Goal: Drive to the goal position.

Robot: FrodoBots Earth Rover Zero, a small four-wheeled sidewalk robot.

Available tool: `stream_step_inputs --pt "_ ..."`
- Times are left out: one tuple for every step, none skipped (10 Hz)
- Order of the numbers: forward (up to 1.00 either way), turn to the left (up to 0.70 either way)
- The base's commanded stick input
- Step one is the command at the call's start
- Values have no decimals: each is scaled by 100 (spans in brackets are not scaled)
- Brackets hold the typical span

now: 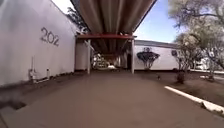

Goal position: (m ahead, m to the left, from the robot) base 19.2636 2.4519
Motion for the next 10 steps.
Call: stream_step_inputs --pt "70 0" --pt "70 0" --pt "70 0" --pt "70 0" --pt "70 0" --pt "70 0" --pt "70 0" --pt "70 0" --pt "70 0" --pt "70 0"
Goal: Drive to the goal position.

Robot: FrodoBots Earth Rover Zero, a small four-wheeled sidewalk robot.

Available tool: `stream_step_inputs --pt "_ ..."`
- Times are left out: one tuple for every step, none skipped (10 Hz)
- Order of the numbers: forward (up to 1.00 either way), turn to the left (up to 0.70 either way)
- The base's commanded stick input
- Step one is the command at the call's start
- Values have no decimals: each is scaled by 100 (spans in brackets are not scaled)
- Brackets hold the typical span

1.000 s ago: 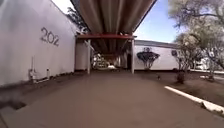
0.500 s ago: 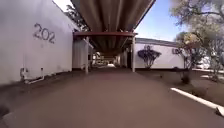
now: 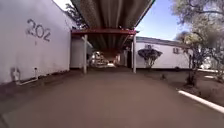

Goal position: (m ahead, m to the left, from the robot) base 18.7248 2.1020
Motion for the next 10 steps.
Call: stream_step_inputs --pt "70 0" --pt "70 0" --pt "70 0" --pt "70 0" --pt "70 0" --pt "70 0" --pt "70 0" --pt "70 0" --pt "70 0" --pt "70 0"
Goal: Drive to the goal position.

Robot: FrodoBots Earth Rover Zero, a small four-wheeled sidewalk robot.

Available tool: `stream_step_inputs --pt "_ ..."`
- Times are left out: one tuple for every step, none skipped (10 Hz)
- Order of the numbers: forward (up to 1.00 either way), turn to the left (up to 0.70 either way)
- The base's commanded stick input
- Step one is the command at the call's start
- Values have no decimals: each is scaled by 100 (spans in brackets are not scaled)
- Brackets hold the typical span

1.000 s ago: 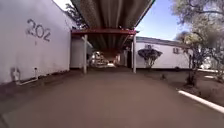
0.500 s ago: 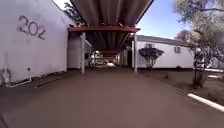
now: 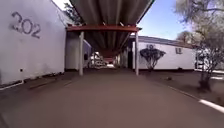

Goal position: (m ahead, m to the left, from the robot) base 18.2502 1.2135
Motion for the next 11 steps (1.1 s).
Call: stream_step_inputs --pt "70 0" --pt "70 0" --pt "70 0" --pt "70 0" --pt "70 0" --pt "70 0" --pt "70 0" --pt "70 0" --pt "70 0" --pt "70 0" --pt "70 0"
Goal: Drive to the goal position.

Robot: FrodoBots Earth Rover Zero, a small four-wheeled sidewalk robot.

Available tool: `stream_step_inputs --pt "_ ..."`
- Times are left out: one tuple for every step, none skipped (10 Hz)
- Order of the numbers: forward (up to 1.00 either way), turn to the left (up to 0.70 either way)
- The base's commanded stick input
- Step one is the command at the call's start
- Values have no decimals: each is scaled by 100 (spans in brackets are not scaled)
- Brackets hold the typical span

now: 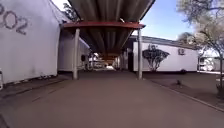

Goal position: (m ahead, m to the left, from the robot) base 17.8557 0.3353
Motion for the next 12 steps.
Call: stream_step_inputs --pt "70 0" --pt "70 0" --pt "70 0" --pt "70 0" --pt "70 0" --pt "70 0" --pt "70 0" --pt "70 0" --pt "70 0" --pt "70 0" --pt "70 0" --pt "70 0"
